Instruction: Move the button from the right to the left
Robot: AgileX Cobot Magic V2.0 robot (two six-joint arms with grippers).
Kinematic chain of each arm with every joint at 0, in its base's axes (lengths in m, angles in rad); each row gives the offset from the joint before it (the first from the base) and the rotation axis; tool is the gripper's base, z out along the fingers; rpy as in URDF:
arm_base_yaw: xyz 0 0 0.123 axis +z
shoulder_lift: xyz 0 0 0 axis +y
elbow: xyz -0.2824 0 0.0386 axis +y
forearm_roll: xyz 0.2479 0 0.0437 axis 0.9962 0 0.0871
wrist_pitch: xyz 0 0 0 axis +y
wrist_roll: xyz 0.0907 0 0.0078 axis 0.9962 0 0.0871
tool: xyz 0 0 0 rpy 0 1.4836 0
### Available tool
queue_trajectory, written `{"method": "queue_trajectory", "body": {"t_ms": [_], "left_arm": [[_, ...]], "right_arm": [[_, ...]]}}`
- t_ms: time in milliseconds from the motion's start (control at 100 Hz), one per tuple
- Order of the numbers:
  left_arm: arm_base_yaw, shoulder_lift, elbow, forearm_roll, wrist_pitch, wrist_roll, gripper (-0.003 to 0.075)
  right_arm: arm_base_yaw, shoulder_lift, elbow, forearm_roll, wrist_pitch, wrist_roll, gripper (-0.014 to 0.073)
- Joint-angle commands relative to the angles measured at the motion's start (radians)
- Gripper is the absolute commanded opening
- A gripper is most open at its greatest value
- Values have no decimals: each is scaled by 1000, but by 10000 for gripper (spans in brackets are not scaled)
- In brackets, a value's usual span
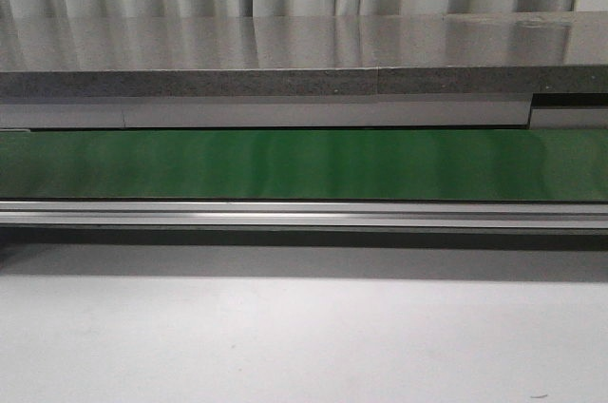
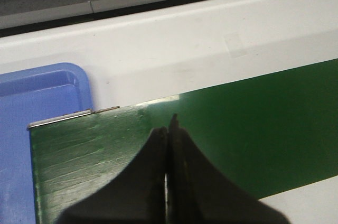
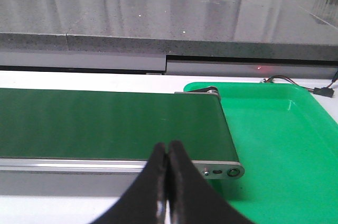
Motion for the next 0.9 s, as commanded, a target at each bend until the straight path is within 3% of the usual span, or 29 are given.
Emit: {"method": "queue_trajectory", "body": {"t_ms": [0,530,890], "left_arm": [[-17,-76,-4,-49,-59,-5,-20],[-19,-509,465,-64,-369,-5,-20],[-19,-820,696,-58,-387,-5,-20]], "right_arm": [[3,11,-23,-10,-87,-1,-67],[3,11,-23,-10,-87,-1,-67],[3,11,-23,-10,-87,-1,-67]]}}
